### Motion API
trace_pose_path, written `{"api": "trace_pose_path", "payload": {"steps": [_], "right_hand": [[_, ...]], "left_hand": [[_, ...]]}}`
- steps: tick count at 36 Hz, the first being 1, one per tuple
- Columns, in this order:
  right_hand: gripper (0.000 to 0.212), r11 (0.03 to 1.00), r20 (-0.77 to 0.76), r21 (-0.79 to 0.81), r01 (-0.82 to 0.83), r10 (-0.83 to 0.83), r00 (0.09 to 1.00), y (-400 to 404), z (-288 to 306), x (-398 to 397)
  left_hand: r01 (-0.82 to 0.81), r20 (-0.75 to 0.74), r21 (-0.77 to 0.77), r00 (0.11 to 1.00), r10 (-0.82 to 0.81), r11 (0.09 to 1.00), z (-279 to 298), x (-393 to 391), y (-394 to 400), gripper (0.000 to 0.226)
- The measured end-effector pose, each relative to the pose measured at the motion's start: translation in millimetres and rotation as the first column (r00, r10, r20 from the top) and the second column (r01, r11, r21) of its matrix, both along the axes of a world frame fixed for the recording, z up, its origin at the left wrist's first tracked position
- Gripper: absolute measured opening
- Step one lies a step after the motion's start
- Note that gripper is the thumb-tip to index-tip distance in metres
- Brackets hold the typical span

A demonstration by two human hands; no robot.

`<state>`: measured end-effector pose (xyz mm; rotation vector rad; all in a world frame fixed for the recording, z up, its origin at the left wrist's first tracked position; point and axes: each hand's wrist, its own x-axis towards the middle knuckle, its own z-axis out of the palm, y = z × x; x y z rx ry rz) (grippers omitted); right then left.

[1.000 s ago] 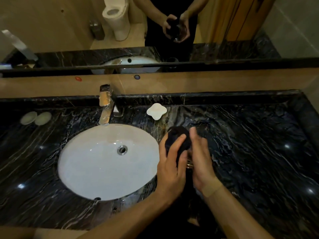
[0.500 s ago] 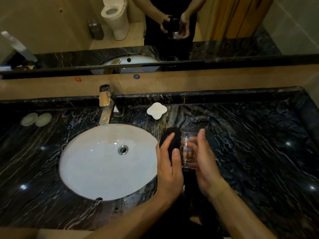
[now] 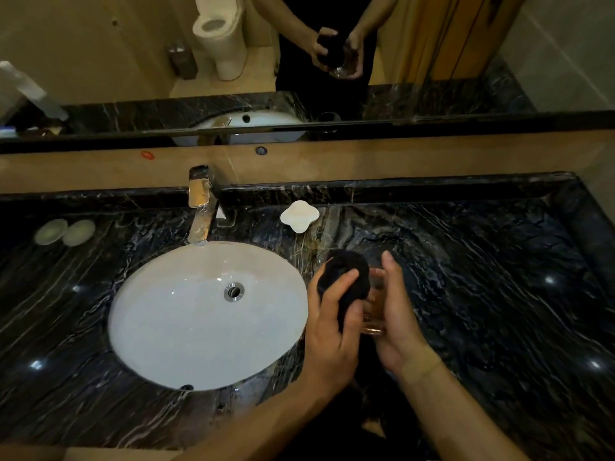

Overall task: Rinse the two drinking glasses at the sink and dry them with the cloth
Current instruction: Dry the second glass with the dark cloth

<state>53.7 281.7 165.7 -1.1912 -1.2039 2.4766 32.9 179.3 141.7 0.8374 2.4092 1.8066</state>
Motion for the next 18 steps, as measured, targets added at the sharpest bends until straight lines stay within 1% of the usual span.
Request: {"api": "trace_pose_path", "payload": {"steps": [1,3,5,7,9,12,13,15,17,18], "right_hand": [[0.055,0.999,-0.027,-0.04,-0.012,0.011,1.0,1.1,-0.5,0.6],[0.052,0.994,-0.067,-0.112,-0.016,0.008,0.998,4.9,-2.3,1.2],[0.06,0.985,-0.091,-0.172,-0.016,0.0,0.996,8.0,-1.9,2.7],[0.07,0.984,-0.09,-0.173,-0.036,0.021,0.996,8.2,1.2,3.1],[0.076,0.996,-0.019,-0.091,-0.006,0.005,1.0,5.2,2.0,0.8],[0.068,0.993,0.07,0.085,0.086,-0.092,0.993,0.9,2.4,-1.7],[0.065,0.989,0.087,0.105,0.107,-0.116,0.989,0.0,1.9,-2.1],[0.062,0.988,0.115,0.116,0.099,-0.112,0.987,-3.6,3.9,-1.2],[0.068,0.991,0.121,0.122,0.058,-0.072,0.99,-9.7,4.7,-0.6],[0.072,0.991,0.1,0.131,0.024,-0.038,0.994,-13.0,4.6,0.1]], "left_hand": [[-0.008,0.016,0.014,1.0,0.008,1.0,1.1,-0.3,0.1,0.042],[-0.023,0.035,0.04,0.999,0.021,0.999,2.6,-2.0,0.1,0.042],[-0.035,0.053,0.049,0.998,0.032,0.998,3.7,-4.5,0.0,0.041],[-0.041,0.073,0.057,0.997,0.037,0.998,5.8,-5.9,0.3,0.042],[-0.051,0.049,0.053,0.998,0.048,0.997,6.7,-4.7,-0.8,0.044],[-0.021,0.045,0.02,0.999,0.02,1.0,7.6,-2.4,-2.7,0.045],[-0.002,0.039,0.0,0.999,0.002,1.0,7.0,-2.4,-3.2,0.044],[0.017,0.004,-0.056,1.0,-0.017,0.998,4.9,-5.2,-3.6,0.044],[0.014,-0.021,-0.096,1.0,-0.016,0.995,2.9,-7.6,-3.5,0.041],[0.014,-0.039,-0.113,0.999,-0.018,0.993,2.6,-7.7,-3.7,0.04]]}}
